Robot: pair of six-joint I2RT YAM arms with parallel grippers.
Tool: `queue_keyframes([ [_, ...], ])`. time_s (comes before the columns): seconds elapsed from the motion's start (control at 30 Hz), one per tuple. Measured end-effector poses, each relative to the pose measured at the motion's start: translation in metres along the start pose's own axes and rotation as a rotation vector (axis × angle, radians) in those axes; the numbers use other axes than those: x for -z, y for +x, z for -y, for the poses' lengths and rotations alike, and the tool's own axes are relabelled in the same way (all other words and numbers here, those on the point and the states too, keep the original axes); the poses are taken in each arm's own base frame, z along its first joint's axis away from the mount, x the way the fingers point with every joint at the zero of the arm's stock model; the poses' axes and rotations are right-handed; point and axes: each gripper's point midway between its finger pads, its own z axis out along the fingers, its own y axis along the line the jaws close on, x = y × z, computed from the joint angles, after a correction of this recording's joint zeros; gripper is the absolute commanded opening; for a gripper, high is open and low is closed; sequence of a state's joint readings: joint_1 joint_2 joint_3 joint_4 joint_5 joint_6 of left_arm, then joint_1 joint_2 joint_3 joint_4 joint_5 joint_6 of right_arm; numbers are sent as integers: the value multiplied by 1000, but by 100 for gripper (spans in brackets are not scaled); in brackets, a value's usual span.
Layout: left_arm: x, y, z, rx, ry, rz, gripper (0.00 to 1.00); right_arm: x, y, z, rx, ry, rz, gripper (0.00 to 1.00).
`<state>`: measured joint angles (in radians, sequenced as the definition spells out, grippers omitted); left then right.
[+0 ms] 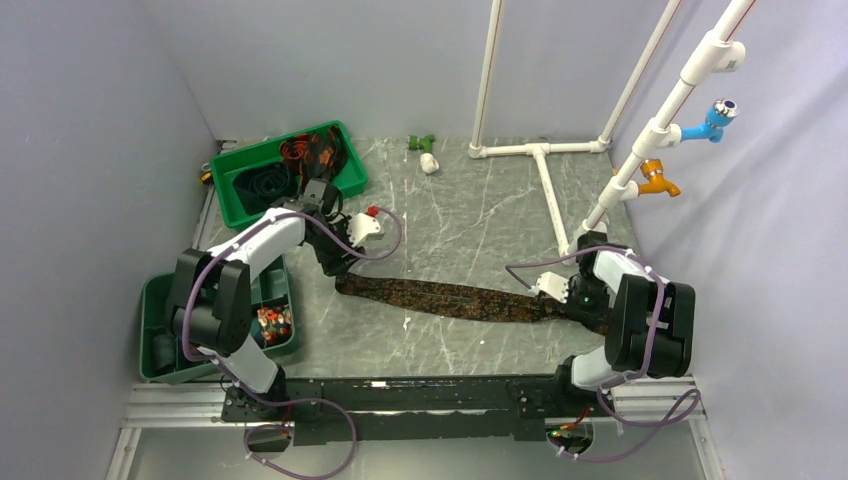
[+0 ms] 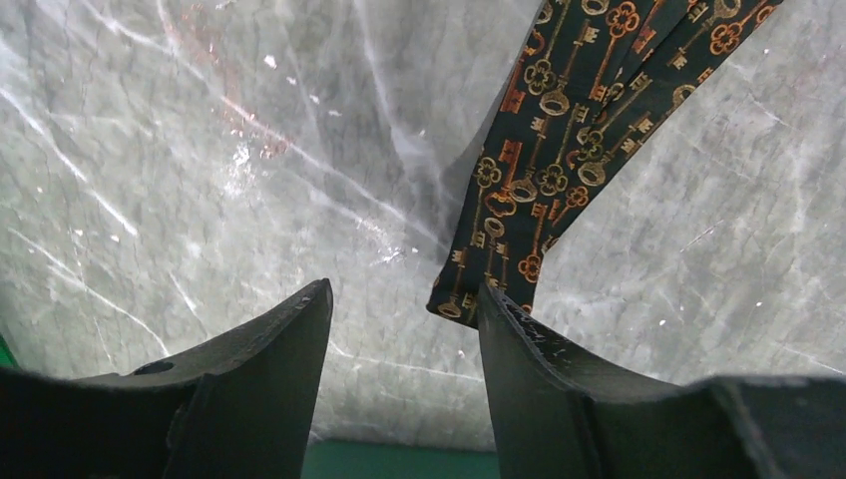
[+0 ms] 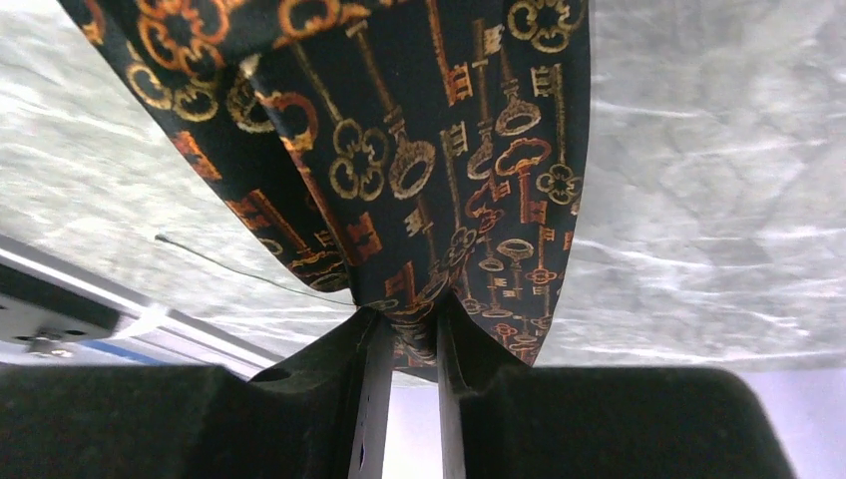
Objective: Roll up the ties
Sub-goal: Flatten out the tie at the center of the board.
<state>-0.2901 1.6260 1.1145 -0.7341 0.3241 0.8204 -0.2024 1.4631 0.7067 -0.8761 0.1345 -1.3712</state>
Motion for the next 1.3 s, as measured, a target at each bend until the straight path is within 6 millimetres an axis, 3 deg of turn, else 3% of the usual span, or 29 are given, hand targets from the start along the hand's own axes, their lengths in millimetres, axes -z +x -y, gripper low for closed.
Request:
queue_keyframes([
  [0.2,-12,-5,14,-127,34,22,72,1,5,18,53,60,-16,22],
  [0.23,-14,-7,18,-154,47,25,85,2,5,19,57,64,-15,21],
  [0.27,-15,-11,22,-183,58,33,88,2,5,20,59,68,-13,21],
  [0.37,-18,-21,31,-253,91,56,87,2,4,22,61,74,-11,20],
  [0.47,-25,-24,39,-308,122,48,78,3,4,23,59,80,-9,19],
  [0.6,-37,-12,41,-326,161,-9,53,3,3,24,58,90,-7,15],
  [0.7,-45,1,41,-330,187,-69,34,3,3,25,57,95,-7,6],
  [0.77,-44,5,43,-331,198,-83,20,3,4,25,56,96,-9,0],
  [0.87,-34,1,43,-334,193,-60,6,3,4,26,56,102,-9,0],
  [0.93,-23,-7,43,-339,179,-25,0,3,4,25,59,109,-8,0],
  [1.13,16,-29,41,-400,98,92,0,3,7,25,65,133,-7,0],
  [1.3,9,-5,53,-415,130,72,0,2,11,24,69,148,-11,0],
])
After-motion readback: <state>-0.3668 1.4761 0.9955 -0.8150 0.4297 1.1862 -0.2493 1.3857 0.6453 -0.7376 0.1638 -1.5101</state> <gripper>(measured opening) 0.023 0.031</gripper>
